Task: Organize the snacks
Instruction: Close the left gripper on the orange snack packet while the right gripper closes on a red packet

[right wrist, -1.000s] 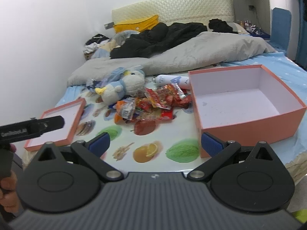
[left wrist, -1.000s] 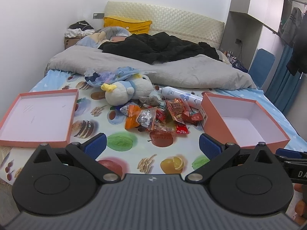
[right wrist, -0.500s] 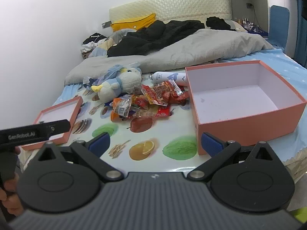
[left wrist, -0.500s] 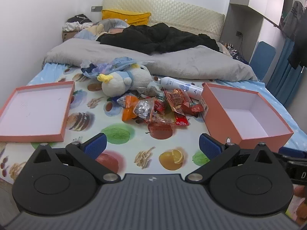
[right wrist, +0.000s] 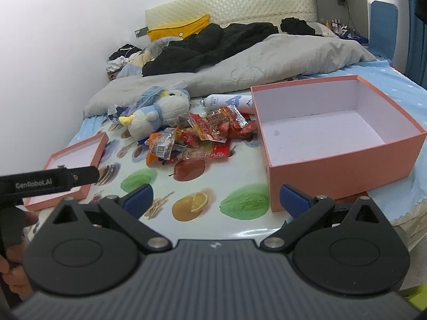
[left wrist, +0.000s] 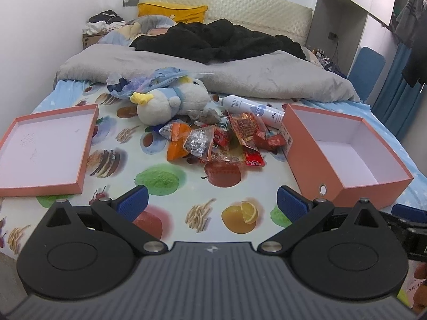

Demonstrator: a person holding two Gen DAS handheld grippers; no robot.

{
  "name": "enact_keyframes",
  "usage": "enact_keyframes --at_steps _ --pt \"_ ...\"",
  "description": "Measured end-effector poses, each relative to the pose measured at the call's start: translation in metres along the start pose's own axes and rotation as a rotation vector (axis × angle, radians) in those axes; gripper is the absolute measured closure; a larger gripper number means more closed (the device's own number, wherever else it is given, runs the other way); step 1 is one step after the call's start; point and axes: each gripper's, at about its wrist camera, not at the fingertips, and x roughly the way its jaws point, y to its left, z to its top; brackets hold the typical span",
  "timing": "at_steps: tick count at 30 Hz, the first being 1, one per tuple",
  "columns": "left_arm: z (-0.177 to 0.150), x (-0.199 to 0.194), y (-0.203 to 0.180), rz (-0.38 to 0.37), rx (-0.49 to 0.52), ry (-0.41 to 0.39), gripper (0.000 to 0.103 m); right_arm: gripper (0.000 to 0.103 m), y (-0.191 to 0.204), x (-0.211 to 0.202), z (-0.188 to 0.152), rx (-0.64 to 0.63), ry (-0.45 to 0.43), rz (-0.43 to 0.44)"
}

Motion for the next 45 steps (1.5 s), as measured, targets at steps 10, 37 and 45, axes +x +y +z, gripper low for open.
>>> enact_keyframes --at_steps 10,37,45 --pt "0.006 0.018 0.005 -0.01 0.007 0.025 0.0 0.0 0.004 0.01 0.005 -0.025 -0.009 -0.023" --pt "0.066 0.214 0.048 -0.082 -0.007 0.172 0.009 0.041 0.022 0.193 0.086 -0.132 0.126 -0.022" --pt "0.097 0.302 0.057 -0.081 0.01 0.259 0.015 0.049 0.022 0.284 0.117 -0.188 0.243 -0.071"
